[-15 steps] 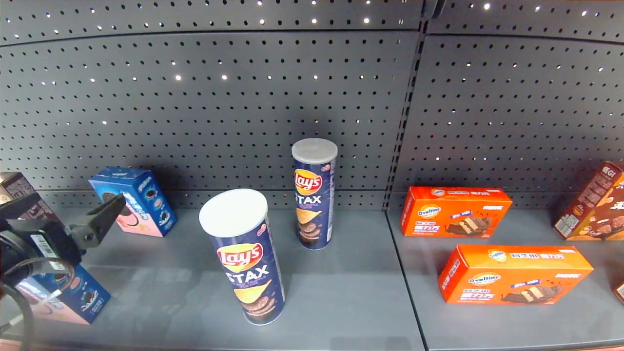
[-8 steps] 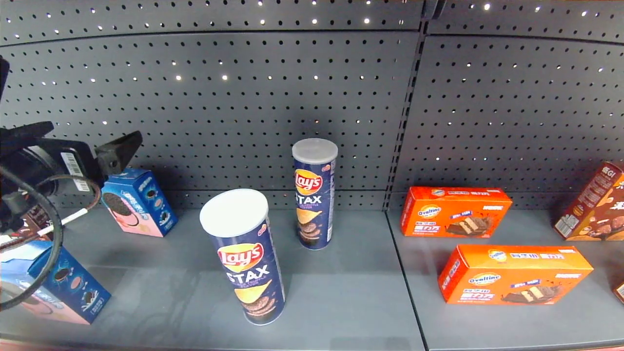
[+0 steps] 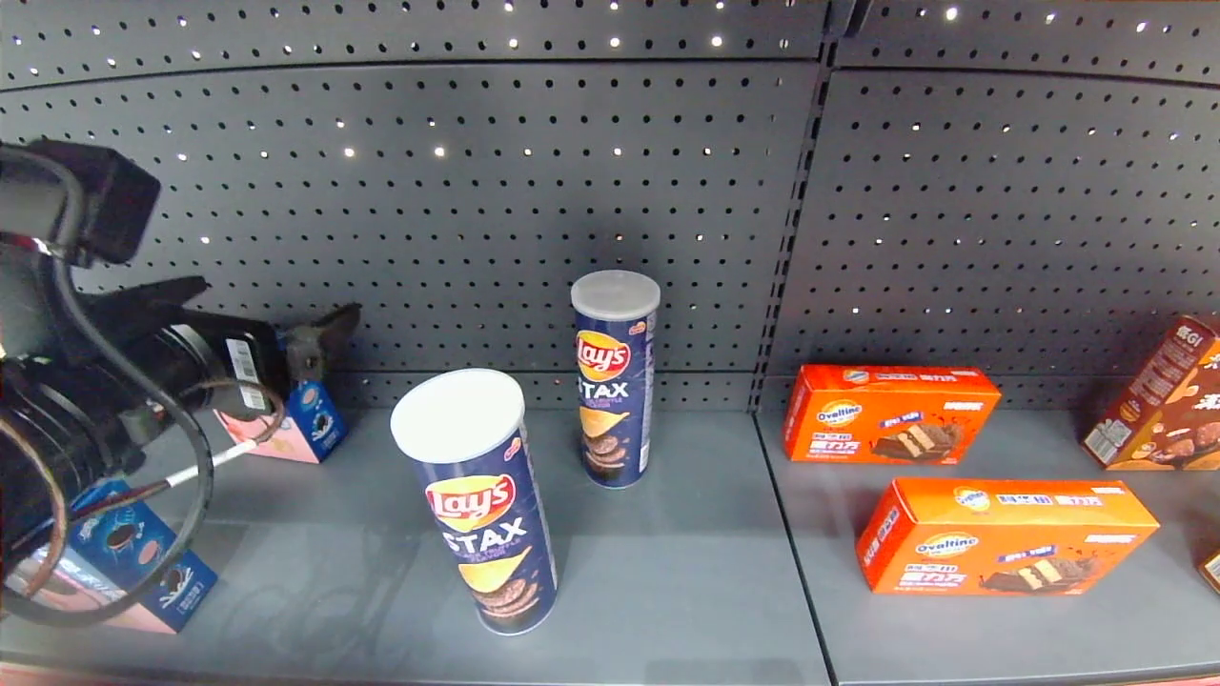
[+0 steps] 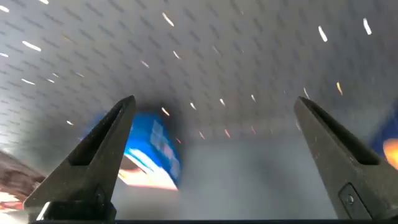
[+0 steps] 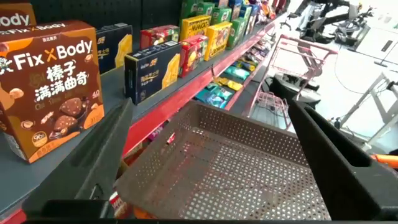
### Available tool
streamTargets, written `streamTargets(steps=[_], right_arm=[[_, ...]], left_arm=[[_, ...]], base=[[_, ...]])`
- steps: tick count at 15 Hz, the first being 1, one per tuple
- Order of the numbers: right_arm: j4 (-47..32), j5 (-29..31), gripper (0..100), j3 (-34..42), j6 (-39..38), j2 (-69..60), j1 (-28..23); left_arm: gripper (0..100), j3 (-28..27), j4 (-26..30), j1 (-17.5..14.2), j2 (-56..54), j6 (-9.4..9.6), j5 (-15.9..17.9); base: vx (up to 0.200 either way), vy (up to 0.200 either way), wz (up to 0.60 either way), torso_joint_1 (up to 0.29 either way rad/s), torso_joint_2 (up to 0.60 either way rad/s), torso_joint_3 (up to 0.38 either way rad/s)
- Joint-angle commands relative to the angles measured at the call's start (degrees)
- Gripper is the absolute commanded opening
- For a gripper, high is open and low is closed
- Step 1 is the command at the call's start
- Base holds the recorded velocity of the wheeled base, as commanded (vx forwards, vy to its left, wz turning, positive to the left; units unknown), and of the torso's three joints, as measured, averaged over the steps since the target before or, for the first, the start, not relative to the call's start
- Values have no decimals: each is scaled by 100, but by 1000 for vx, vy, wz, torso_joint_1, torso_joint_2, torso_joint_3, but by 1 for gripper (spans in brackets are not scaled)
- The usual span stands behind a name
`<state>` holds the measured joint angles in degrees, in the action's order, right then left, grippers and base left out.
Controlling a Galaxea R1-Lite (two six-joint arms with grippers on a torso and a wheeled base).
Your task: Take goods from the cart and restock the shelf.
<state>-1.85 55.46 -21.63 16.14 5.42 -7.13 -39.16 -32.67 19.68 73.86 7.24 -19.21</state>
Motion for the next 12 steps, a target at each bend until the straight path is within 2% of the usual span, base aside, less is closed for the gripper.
streamTargets(steps=[1, 4, 7, 10, 12], right_arm=[[1, 0, 100, -8, 3, 2, 1], [1, 0, 100, -43, -23, 2, 1], [1, 0, 100, -35, -23, 2, 10], [1, 0, 100, 9, -23, 2, 1], [1, 0, 100, 9, -32, 2, 1]], left_arm=[[100, 505, -55, 203, 67, -74, -4], [100, 1349, -266, 309, -21, -100, -4], [100, 1903, -257, 414, -355, -65, -4], [100, 2360, -231, 625, -513, -47, -4], [100, 2465, -231, 757, -504, -3, 5]], base=[[0, 0, 0, 0, 0, 0], [0, 0, 0, 0, 0, 0], [0, 0, 0, 0, 0, 0], [0, 0, 0, 0, 0, 0], [0, 0, 0, 0, 0, 0]])
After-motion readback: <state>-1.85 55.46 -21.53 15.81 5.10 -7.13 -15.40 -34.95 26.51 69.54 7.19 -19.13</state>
